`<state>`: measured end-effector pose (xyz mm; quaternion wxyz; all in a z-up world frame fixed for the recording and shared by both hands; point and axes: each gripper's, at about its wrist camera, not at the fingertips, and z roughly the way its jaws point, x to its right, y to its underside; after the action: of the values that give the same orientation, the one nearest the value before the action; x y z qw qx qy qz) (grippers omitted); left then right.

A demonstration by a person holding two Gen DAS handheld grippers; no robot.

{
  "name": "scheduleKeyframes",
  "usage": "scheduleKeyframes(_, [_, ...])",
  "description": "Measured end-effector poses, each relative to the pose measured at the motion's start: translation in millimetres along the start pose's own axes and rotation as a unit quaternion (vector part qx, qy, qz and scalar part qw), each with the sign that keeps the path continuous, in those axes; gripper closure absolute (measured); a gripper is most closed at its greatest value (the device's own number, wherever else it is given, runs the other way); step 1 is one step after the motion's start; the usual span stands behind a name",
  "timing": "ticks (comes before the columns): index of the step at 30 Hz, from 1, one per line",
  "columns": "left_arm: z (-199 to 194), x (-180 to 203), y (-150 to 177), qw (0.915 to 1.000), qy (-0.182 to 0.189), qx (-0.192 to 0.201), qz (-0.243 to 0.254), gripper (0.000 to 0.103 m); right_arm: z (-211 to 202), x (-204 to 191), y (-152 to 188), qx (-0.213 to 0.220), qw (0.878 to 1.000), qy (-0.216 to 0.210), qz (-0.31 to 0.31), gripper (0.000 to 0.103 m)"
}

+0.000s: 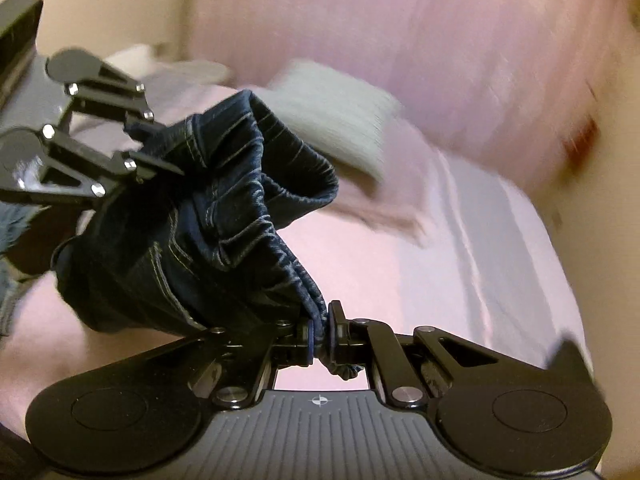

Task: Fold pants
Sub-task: 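Lift the jeans off the pile with both tools and carry them across the bed, then lay the jeans flat on the bed and open both tools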

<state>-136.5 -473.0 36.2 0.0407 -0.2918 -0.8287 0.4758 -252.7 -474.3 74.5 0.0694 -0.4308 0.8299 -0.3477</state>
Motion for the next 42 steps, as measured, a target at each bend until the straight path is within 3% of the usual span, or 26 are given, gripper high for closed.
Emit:
scheduleKeyframes(1, [29.9, 3.5, -12.0, 0.9995, 0.026, -0.008, -0.017, 0.072, 3.5, 31.8, 16.4, -0.017, 1.000, 0.010, 0.020, 0.100])
scheduleKeyframes(3, [83.1, 13.1, -33.1, 0.9987, 0.047, -0.014, -0.013, 0.072, 22.1, 100.7, 50.7, -0.060, 0.995, 0.016, 0.074, 0.100])
scheduleKeyframes(7, [158.3, 19.0, -38.0, 0.9983, 0.035, -0.045, -0.010, 0.064, 91.0, 200.8, 137.3, -0.160, 0.976, 0.015, 0.145, 0.100])
scheduleKeyframes(9, [181.8, 13.5, -19.7, 0.9964, 0.015, -0.081, -0.020, 0.061, 121.1, 227.7, 170.7, -0.193, 0.966, 0.029, 0.171, 0.100])
scheduleKeyframes(10, [187.0, 12.7, -5.4, 0.9946, 0.005, -0.101, -0.025, 0.061, 155.4, 236.9, 164.2, -0.216, 0.961, 0.035, 0.171, 0.100])
scheduleKeyframes(12, [195.0, 4.5, 20.0, 0.9898, -0.014, -0.137, -0.038, 0.058, 175.6, 245.7, 185.8, -0.247, 0.952, 0.041, 0.175, 0.100])
scheduleKeyframes(13, [196.2, -7.4, 32.5, 0.9873, -0.022, -0.151, -0.042, 0.054, 161.3, 260.2, 210.8, -0.257, 0.949, 0.037, 0.177, 0.099])
scheduleKeyframes(15, [187.6, -26.8, 70.8, 0.9819, -0.045, -0.179, -0.044, 0.048, 164.9, 287.7, 197.7, -0.265, 0.948, 0.033, 0.174, 0.099])
scheduleKeyframes(17, [178.9, -46.1, 105.0, 0.9763, -0.059, -0.203, -0.045, 0.043, 159.2, 293.6, 209.8, -0.260, 0.948, 0.029, 0.181, 0.097])
scheduleKeyframes(19, [171.8, -63.4, 133.6, 0.9703, -0.073, -0.225, -0.052, 0.042, 185.7, 293.4, 190.2, -0.255, 0.949, 0.024, 0.182, 0.085])
scheduleKeyframes(21, [159.0, -79.7, 158.4, 0.9665, -0.083, -0.235, -0.063, 0.041, 194.5, 290.2, 185.1, -0.248, 0.954, 0.027, 0.168, 0.056])
scheduleKeyframes(27, [124.4, -110.7, 247.6, 0.9530, -0.098, -0.275, -0.082, 0.039, 232.0, 260.1, 160.0, -0.219, 0.970, 0.021, 0.104, 0.053])
scheduleKeyframes(29, [114.1, -110.9, 272.5, 0.9501, -0.075, -0.289, -0.090, 0.040, 249.1, 246.2, 154.2, -0.214, 0.973, 0.011, 0.084, 0.052])
scheduleKeyframes(32, [108.9, -100.9, 306.7, 0.9487, -0.011, -0.303, -0.089, 0.040, 283.8, 230.1, 144.5, -0.217, 0.975, -0.008, 0.044, 0.051])
scheduleKeyframes(36, [109.4, -89.2, 323.5, 0.9431, 0.046, -0.311, -0.108, 0.041, 322.0, 205.5, 144.5, -0.218, 0.975, -0.042, -0.011, 0.051])
scheduleKeyframes(42, [94.0, -97.6, 311.6, 0.9366, 0.042, -0.312, -0.155, 0.046, 365.7, 195.0, 148.8, -0.227, 0.964, -0.099, -0.099, 0.051])
